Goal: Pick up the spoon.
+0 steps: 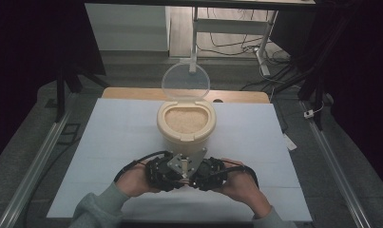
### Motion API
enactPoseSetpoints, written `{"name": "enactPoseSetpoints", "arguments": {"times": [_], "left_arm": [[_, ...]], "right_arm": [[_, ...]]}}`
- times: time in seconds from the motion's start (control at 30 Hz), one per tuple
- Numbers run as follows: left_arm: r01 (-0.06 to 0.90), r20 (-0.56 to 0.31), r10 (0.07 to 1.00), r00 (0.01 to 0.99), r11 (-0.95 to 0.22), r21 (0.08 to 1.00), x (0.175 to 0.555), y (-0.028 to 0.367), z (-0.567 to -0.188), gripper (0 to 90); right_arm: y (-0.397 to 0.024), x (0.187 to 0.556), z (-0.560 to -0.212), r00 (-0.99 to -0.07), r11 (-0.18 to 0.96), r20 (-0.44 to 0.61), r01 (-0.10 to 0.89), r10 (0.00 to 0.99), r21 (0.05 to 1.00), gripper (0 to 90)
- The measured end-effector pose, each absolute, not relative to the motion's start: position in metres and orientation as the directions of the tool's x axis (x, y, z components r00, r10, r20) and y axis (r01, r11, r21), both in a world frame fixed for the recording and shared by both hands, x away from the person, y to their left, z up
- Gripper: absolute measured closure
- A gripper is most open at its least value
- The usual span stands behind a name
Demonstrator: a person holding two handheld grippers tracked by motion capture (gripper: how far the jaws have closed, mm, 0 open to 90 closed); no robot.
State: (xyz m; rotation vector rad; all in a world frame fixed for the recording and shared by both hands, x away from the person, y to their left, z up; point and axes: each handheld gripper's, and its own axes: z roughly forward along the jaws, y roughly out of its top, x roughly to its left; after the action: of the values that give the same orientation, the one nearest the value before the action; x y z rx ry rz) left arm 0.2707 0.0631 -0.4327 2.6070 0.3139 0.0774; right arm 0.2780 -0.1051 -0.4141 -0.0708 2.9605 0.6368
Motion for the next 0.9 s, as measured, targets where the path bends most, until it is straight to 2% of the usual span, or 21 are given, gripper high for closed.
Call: {"name": "enactPoseSetpoints", "arguments": {"times": [0.1,0.2,0.3,0.33,0.4,0.47,0.53,0.7,0.9], "left_arm": [[0.163,-0.014,0.176,0.984,-0.874,0.457,0.271,0.061,-0.436,76.8],[0.184,-0.032,0.192,0.981,-0.862,0.472,0.268,0.060,-0.440,78.6],[0.187,-0.026,0.199,0.980,-0.859,0.477,0.268,0.059,-0.442,79.0],[0.157,-0.007,0.173,0.985,-0.874,0.460,0.270,0.060,-0.441,79.1],[0.186,-0.018,0.203,0.979,-0.856,0.483,0.269,0.059,-0.443,79.2],[0.195,-0.011,0.218,0.976,-0.850,0.489,0.269,0.060,-0.442,79.4],[0.194,-0.004,0.221,0.975,-0.846,0.496,0.269,0.061,-0.441,79.4],[0.205,0.025,0.256,0.966,-0.827,0.523,0.271,0.066,-0.437,79.5],[0.216,0.052,0.290,0.955,-0.808,0.548,0.271,0.071,-0.436,79.5]], "right_arm": [[-0.102,0.275,-0.416,-0.985,0.912,-0.154,-0.129,-0.074,0.390,78.2],[-0.101,0.273,-0.419,-0.980,0.912,-0.170,-0.162,-0.104,0.378,78.0],[-0.102,0.274,-0.420,-0.981,0.912,-0.169,-0.153,-0.094,0.381,77.5],[-0.102,0.275,-0.420,-0.983,0.911,-0.163,-0.143,-0.086,0.387,77.2],[-0.104,0.279,-0.420,-0.988,0.904,-0.146,-0.116,-0.060,0.411,76.3],[-0.107,0.282,-0.420,-0.992,0.893,-0.122,-0.072,-0.019,0.444,75.2],[-0.111,0.285,-0.419,-0.993,0.876,-0.118,-0.045,0.014,0.480,68.6],[-0.126,0.292,-0.409,-0.980,0.790,-0.097,0.080,0.173,0.609,53.9],[-0.149,0.296,-0.401,-0.939,0.654,-0.077,0.174,0.336,0.736,47.8]]}}
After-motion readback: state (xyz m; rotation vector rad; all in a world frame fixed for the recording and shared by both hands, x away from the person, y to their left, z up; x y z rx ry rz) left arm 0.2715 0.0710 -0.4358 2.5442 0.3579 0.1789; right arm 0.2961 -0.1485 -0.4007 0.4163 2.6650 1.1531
